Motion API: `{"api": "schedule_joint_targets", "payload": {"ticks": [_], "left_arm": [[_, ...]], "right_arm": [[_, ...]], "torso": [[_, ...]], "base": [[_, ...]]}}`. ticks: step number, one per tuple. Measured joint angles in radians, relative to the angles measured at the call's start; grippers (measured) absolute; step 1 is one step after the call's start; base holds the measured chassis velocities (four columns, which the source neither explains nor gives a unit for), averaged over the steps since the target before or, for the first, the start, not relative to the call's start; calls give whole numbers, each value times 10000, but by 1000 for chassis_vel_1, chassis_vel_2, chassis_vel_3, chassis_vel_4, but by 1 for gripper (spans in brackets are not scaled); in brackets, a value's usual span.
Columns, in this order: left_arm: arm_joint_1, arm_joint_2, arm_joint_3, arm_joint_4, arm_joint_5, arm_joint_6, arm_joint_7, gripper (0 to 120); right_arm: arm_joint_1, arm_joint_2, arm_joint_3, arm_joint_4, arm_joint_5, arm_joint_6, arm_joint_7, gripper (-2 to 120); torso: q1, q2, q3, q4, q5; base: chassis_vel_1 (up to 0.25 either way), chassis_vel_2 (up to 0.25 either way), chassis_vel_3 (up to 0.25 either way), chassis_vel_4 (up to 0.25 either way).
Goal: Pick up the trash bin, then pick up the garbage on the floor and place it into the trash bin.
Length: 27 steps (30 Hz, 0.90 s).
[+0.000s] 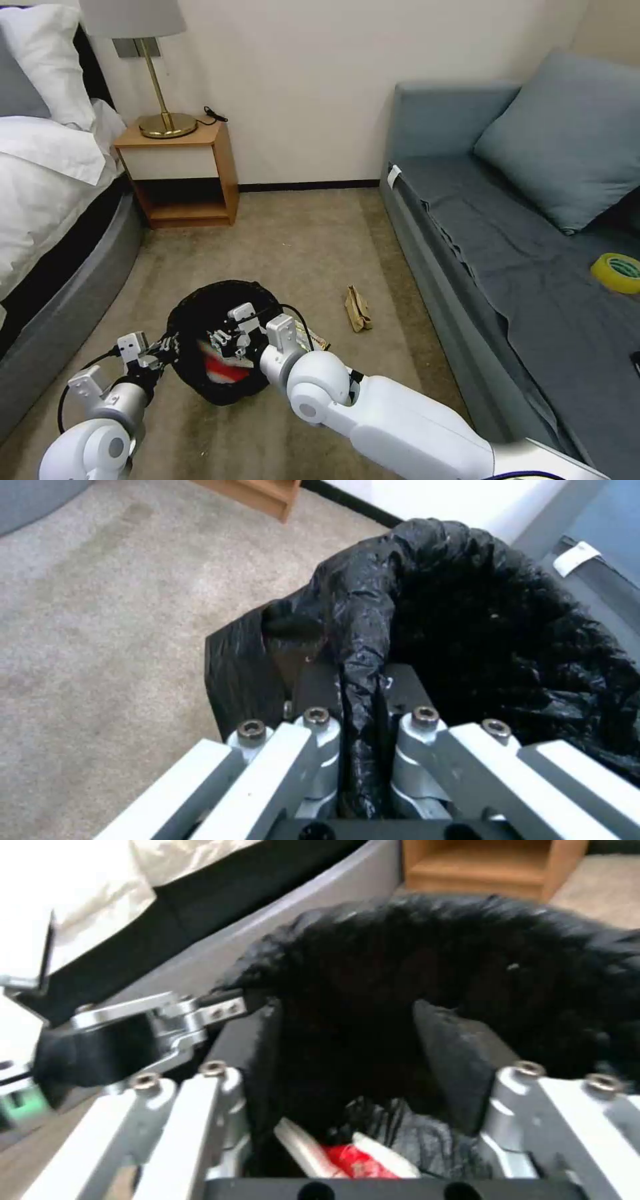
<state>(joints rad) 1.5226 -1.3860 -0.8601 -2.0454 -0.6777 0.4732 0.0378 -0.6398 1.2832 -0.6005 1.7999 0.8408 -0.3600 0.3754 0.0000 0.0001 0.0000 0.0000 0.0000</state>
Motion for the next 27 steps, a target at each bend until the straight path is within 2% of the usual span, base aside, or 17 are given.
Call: {"api": "schedule_joint_targets", "payload": {"ticks": [3, 5, 8, 13, 15, 22, 24, 27], "left_arm": [[12, 19, -79, 0, -16, -28, 3, 5], [15, 19, -102, 2, -26, -41, 4, 5], [19, 19, -125, 4, -36, -72, 8, 5], [21, 48, -183, -7, -41, -91, 11, 5], [20, 52, -201, -15, -46, -91, 11, 5], [6, 55, -448, -78, -55, -92, 12, 5], [7, 50, -482, -88, -54, -92, 12, 5], [28, 30, -564, -130, -55, -92, 12, 5]], "right_arm": [[-128, -45, 331, 165, -824, 116, 293, 69], [-175, -99, 473, 206, -1266, 234, 323, 73], [-457, -296, 990, 371, -2425, 515, 395, 88], [-1309, -644, 2005, 742, -3401, 749, 433, 99], [-1475, -688, 2164, 795, -3559, 781, 428, 99], [-3779, -1045, 4084, 1712, -6112, 1200, -74, 100], [-4127, -1038, 4378, 1860, -6436, 1271, -157, 100], [-5381, -841, 5355, 2309, -7278, 1543, -386, 100]], "torso": [[0, 0, 0, 1, 0], [0, 0, 0, 1, 0], [0, 0, 0, -1, 1], [0, 0, 0, -1, 2], [0, 0, 0, 0, 1], [0, -2, -1, 1, 2], [0, -2, -1, -2, 3], [0, -2, -1, -1, 2]], "base": [[0, 0, 0, 0], [0, 0, 0, 0], [0, 0, 0, 0], [0, 0, 0, 0], [0, 0, 0, 0], [0, 0, 0, 0], [0, 0, 0, 0], [0, 0, 0, 0]]}}
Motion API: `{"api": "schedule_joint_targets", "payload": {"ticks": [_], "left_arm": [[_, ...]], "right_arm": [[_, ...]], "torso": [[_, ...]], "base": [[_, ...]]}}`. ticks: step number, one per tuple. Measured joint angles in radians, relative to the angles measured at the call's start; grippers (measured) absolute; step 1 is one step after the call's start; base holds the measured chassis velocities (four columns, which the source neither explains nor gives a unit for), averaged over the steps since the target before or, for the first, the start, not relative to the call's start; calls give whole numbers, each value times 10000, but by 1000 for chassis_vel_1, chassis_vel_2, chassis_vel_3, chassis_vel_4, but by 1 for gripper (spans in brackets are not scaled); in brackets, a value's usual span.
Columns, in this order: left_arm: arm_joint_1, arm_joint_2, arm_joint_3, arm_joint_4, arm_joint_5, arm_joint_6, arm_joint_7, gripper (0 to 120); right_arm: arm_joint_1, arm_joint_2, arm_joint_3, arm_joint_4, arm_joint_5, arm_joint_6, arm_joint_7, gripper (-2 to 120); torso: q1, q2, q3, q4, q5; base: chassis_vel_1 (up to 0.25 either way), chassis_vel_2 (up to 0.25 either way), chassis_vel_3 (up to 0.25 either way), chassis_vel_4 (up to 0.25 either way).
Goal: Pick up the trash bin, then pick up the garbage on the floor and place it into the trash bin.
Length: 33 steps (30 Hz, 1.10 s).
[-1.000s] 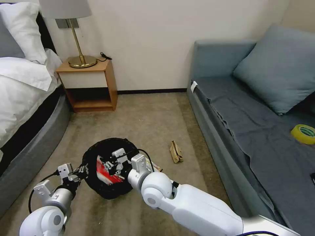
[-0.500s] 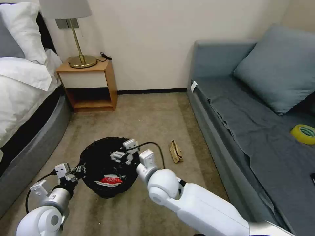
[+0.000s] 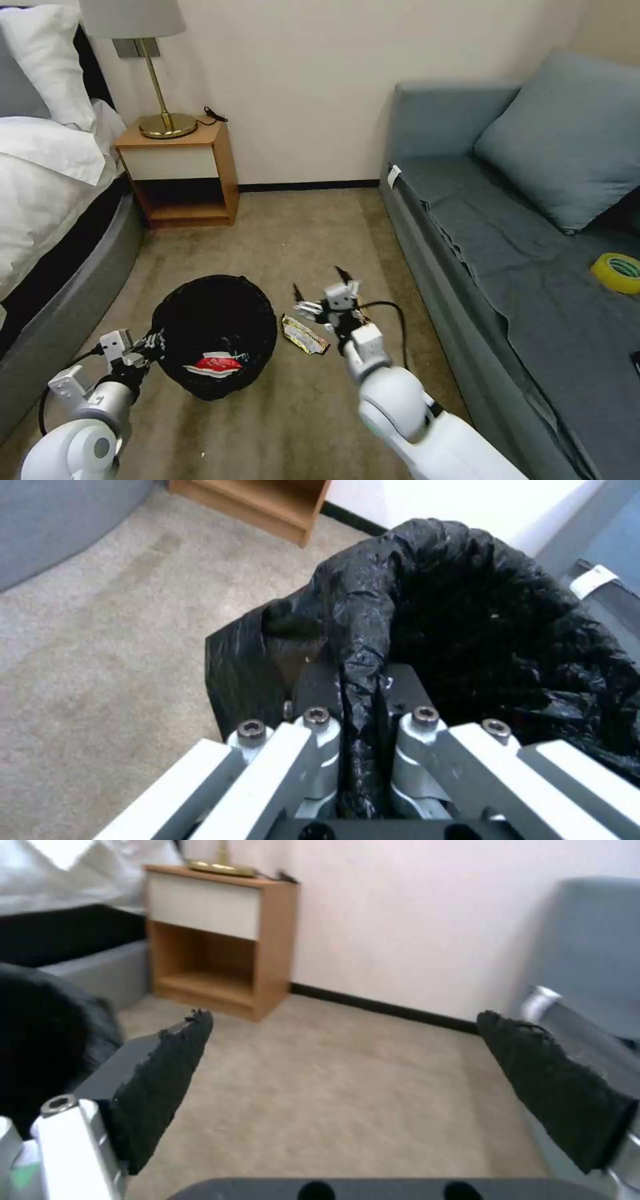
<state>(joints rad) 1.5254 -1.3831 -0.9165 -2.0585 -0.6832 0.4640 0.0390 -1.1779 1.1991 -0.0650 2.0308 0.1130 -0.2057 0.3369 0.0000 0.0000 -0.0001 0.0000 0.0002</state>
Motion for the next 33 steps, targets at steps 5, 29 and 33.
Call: {"api": "schedule_joint_targets", "payload": {"ticks": [5, 29, 33], "left_arm": [[10, -20, -48, -46, 1, 0, 0, 5], [-3, 158, -135, -14, -99, -14, 6, 5], [31, 178, -152, 39, -136, -63, 32, 5]], "right_arm": [[-1487, 201, 1041, 469, -775, 253, -225, 100], [-3482, 907, 2209, 1125, -2207, 659, -333, 100], [-3526, 904, 2227, 1139, -2153, 649, -430, 100]], "torso": [[0, 0, 0, -1, 0], [-1, 0, 1, 1, -2], [0, 0, 1, 0, -2]], "base": [[0, 0, 0, 0], [0, 0, 0, 0], [0, 0, 0, 0]]}}
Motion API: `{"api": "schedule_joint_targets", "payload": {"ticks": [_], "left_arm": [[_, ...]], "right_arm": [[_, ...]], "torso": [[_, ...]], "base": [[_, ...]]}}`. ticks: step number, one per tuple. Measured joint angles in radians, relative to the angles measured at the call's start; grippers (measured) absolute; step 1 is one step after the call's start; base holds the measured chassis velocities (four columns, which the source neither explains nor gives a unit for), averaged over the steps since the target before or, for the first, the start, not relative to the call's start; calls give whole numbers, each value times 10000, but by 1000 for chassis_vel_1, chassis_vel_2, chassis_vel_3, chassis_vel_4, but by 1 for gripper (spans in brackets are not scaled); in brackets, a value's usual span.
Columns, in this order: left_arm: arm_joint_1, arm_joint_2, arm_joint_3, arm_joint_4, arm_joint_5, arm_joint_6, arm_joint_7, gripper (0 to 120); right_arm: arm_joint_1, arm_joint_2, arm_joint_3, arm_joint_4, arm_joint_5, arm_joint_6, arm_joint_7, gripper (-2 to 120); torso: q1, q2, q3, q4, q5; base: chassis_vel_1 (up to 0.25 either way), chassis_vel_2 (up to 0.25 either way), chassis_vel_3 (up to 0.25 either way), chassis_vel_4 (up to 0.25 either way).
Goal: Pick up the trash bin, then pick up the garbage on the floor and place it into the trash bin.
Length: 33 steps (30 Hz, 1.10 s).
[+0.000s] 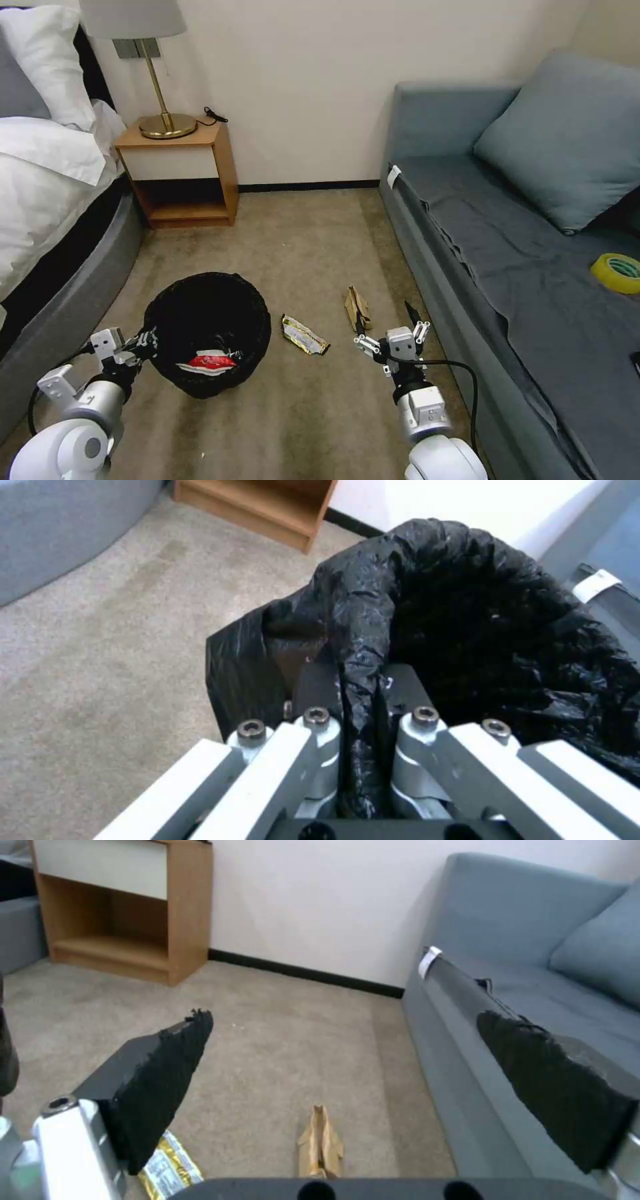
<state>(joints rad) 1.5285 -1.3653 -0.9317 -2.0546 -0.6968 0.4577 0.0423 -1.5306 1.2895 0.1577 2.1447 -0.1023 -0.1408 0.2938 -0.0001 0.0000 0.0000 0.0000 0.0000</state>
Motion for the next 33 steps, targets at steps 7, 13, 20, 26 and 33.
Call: {"api": "schedule_joint_targets", "payload": {"ticks": [7, 13, 20, 26, 33], "left_arm": [[40, 21, -79, 38, -43, -45, 14, 5], [64, 32, -156, 63, -96, -65, 23, 5], [69, 31, -174, 97, -107, -89, 29, 5], [63, 9, -191, 120, -109, -102, 31, 5], [61, -40, -192, 128, -97, -109, 31, 5]], "right_arm": [[16, -29, 1, -8, 101, 47, -91, 100], [10, -75, -18, -56, 136, 82, -171, 100], [33, -81, -57, -137, 136, 98, -237, 100], [98, -73, -105, -219, 142, 109, -240, 100], [132, -81, -183, -318, 152, 188, -254, 100]], "torso": [[0, 0, 0, 0, 0], [0, 0, 0, 0, 0], [0, 0, -1, 0, 0], [0, 0, 0, 1, 0], [0, 0, 0, 0, 0]], "base": [[0, 0, 0, 0], [0, 0, 0, 0], [-66, 48, 61, -45], [-112, 132, 117, -127], [-101, 103, 106, -105]]}}
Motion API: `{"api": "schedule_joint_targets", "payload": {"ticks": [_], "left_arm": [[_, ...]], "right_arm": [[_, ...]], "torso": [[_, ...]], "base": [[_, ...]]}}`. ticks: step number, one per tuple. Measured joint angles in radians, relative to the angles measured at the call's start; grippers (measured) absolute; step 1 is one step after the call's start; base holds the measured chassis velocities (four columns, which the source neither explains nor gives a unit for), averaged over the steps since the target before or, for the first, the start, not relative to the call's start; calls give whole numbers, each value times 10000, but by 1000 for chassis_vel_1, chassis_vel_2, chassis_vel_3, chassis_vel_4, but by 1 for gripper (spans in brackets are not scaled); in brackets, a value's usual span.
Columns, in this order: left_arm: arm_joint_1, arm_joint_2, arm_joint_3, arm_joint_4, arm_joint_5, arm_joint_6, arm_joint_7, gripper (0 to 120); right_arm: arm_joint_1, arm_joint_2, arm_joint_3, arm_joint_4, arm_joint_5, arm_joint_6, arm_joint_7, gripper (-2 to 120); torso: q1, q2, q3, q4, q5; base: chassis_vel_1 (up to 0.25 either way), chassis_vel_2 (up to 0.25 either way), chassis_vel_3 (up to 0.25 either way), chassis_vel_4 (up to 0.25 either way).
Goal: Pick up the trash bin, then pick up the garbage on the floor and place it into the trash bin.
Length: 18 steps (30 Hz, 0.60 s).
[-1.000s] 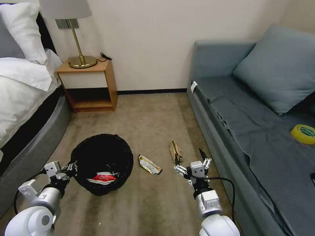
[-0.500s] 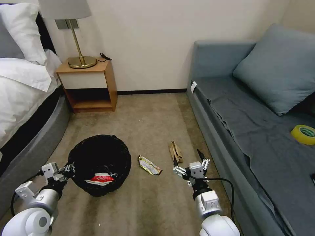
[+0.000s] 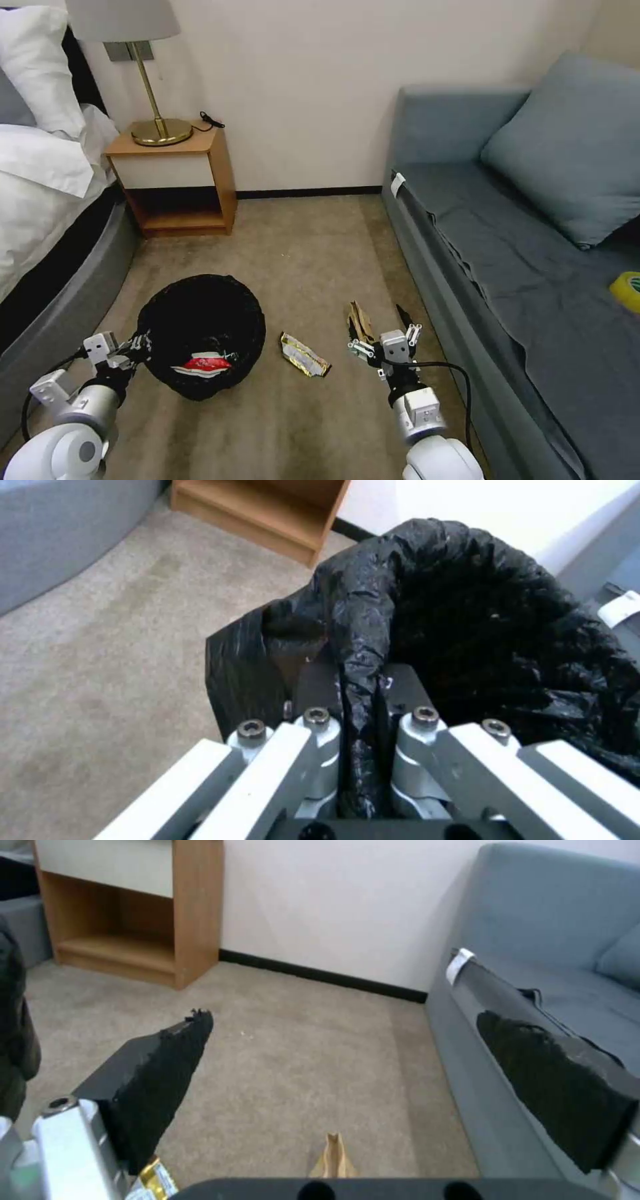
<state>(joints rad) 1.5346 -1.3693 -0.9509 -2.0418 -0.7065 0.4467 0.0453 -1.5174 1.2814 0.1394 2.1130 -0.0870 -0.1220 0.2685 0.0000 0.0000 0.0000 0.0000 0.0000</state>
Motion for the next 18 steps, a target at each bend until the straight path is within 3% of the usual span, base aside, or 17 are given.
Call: {"api": "schedule_joint_targets", "payload": {"ticks": [18], "left_arm": [[-12, -28, -109, 44, -8, -3, -3, 5]], "right_arm": [[229, -102, -223, -314, 158, 316, -5, 100]], "torso": [[0, 0, 1, -1, 0]], "base": [[-86, 92, 87, -85]]}}
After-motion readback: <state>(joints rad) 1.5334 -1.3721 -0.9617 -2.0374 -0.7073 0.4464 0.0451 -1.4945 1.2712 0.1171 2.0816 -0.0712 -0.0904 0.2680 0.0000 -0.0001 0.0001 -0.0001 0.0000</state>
